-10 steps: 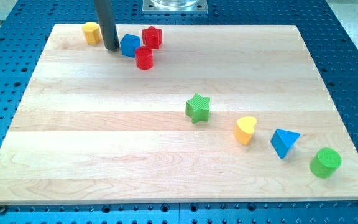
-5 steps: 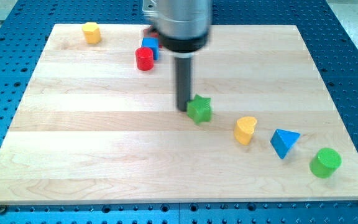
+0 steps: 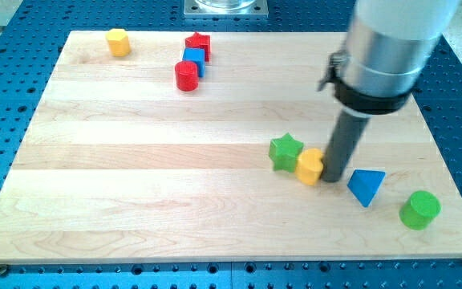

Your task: Push the yellow heart bottom left to the green star

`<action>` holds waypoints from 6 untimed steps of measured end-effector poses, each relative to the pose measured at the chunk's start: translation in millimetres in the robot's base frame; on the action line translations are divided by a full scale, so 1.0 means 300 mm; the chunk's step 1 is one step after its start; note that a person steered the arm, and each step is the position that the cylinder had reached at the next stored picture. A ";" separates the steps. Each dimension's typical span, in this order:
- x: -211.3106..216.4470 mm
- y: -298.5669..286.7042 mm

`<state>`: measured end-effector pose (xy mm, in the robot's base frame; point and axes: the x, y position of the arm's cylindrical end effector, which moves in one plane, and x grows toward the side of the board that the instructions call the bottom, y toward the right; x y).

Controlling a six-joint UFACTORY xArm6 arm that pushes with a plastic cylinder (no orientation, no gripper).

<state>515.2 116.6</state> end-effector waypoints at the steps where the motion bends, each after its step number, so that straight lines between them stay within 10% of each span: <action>1: -0.001 -0.259; 6: -0.003 -0.618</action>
